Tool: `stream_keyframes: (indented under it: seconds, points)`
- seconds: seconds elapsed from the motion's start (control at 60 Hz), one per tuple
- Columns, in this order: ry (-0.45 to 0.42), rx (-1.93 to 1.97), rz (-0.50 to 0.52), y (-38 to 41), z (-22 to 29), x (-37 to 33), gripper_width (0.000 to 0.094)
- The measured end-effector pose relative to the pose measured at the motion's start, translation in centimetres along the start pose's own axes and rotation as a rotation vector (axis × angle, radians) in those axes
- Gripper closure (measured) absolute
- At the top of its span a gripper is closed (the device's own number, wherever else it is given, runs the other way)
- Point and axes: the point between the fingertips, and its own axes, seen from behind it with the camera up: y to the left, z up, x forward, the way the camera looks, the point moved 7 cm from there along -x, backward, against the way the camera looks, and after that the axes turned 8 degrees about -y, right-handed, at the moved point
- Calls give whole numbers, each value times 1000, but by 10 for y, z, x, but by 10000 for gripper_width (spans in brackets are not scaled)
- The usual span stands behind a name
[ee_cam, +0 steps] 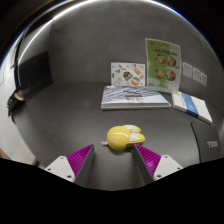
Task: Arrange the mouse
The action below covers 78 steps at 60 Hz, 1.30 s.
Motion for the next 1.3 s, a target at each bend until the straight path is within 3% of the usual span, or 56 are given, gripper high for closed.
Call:
stream_keyframes:
  seconds: [0.283, 0.3, 0.383, 0.6, 0.7, 0.767, 0.867, 0.967, 1.033, 1.083, 1.217, 1.3]
  points:
    - [21, 71, -158, 13, 31, 63, 93]
    - [19, 75, -169, 12, 32, 65, 115]
    - [6, 90, -198, 14, 34, 72, 417]
    - [31, 70, -149, 22, 40, 68, 546]
    - [-46, -5, -104, 26, 75, 41, 546]
    - [-168, -18, -134, -2, 121, 6, 546]
    - [-334, -46, -284, -93, 180, -71, 549]
    - [-399, -40, -438, -202, 185, -128, 551]
    - [-379, -11, -487, -266, 162, -160, 552]
    - [-331, 14, -494, -305, 127, -148, 553]
    - [-135, 67, -382, -380, 34, -116, 553]
    - [-62, 76, -328, -400, -2, -91, 549]
